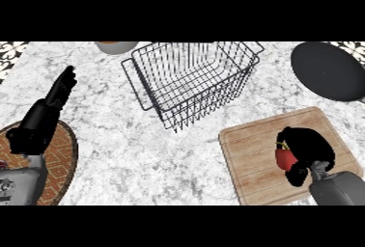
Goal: Pick the bell pepper from the cutting board and place it in the basket
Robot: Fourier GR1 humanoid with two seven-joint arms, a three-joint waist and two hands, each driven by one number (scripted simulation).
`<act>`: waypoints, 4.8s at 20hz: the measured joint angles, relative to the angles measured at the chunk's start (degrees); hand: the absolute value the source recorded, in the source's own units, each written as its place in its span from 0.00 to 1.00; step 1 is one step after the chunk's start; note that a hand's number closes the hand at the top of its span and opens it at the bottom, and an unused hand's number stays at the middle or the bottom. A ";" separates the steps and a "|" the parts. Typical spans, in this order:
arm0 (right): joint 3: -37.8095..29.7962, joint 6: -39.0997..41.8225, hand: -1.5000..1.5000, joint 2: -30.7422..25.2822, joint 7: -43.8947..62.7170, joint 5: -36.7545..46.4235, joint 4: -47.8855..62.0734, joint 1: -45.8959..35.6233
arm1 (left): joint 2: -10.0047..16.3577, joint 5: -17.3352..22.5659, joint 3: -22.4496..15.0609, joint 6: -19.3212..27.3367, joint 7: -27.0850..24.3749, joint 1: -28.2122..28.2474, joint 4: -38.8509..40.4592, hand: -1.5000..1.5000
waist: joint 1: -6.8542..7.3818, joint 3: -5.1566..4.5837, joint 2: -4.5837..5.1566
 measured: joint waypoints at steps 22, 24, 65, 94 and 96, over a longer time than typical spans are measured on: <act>-6.95 -26.65 1.00 18.79 33.82 24.85 -24.18 9.78 | 0.32 -0.44 1.95 -0.64 0.72 2.78 -1.72 0.50 | -2.66 0.31 -0.58; -6.21 -28.17 1.00 20.50 34.12 27.50 -29.74 7.92 | 0.51 -0.22 2.06 -0.98 0.69 2.96 -1.95 0.50 | -2.20 0.32 -0.59; -23.00 -23.33 1.00 26.14 40.48 12.08 25.90 -65.42 | -1.41 -1.45 0.35 -1.88 0.37 -2.41 1.10 0.50 | 1.96 0.33 0.68; -29.81 -40.86 0.00 23.41 38.74 16.22 23.44 -66.90 | -1.51 -1.53 1.71 -1.81 -0.29 1.05 -0.42 0.50 | -0.65 0.46 -0.03; -30.98 -42.26 0.00 22.93 39.00 18.69 19.76 -65.24 | -1.36 -1.43 2.06 -1.76 -0.23 1.23 -0.42 0.50 | -1.31 0.49 -0.25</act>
